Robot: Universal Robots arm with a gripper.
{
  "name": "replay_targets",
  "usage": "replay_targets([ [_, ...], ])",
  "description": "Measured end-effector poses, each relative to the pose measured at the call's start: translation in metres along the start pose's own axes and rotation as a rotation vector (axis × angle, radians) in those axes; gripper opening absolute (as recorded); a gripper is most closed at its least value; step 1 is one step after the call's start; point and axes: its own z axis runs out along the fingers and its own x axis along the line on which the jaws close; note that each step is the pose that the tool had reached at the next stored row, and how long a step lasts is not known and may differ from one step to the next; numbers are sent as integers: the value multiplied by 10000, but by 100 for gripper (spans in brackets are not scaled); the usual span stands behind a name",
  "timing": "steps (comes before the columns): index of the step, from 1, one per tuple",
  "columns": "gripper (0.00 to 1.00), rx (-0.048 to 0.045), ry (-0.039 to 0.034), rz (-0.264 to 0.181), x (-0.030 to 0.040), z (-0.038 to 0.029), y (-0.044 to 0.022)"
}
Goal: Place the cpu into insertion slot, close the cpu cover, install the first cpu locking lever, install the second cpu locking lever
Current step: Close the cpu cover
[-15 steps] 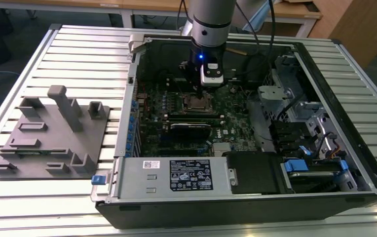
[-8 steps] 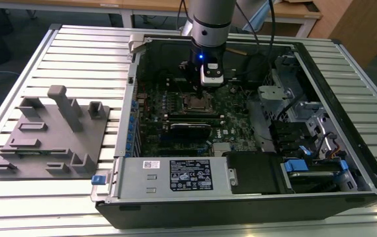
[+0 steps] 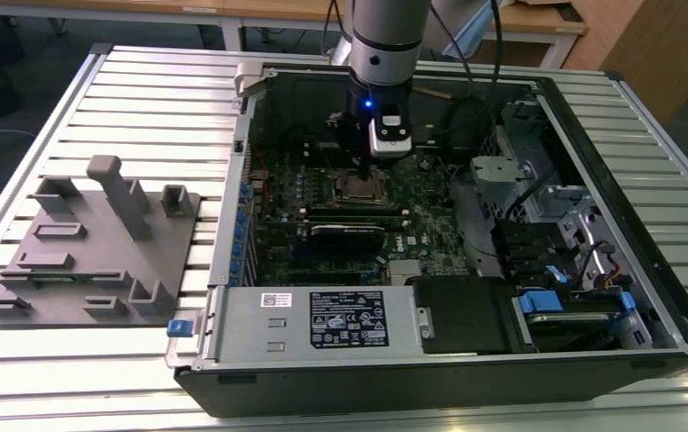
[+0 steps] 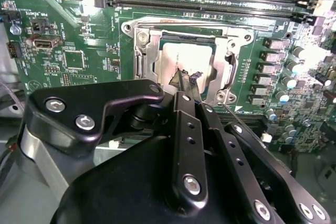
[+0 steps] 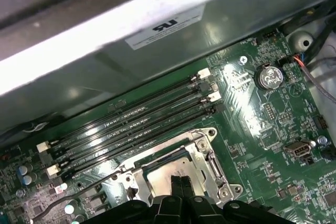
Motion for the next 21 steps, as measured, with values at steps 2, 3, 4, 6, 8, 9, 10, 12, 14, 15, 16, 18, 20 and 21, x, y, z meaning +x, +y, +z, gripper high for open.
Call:
replay_targets([
  [2,10,-1,1,-126,0,0,0],
  [3,10,-2,1,-151,0,0,0],
  [4,10,-2,1,-154,0,0,0],
  [6,10,-1,1,-158,0,0,0],
  [8,10,-1,1,-162,0,0,0],
  [9,10,-1,1,-170,0,0,0],
  [10,10,-1,1,-198,0,0,0],
  [12,10,-2,1,-312,0,0,0],
  [14,10,-3,3,-486,0,0,0],
  [15,10,-4,3,-584,0,0,0],
  [16,10,-5,3,-688,0,0,0],
  [18,10,-6,5,-887,0,0,0],
  [20,10,-7,5,-1077,0,0,0],
  [21,10,-8,6,-1136,0,0,0],
])
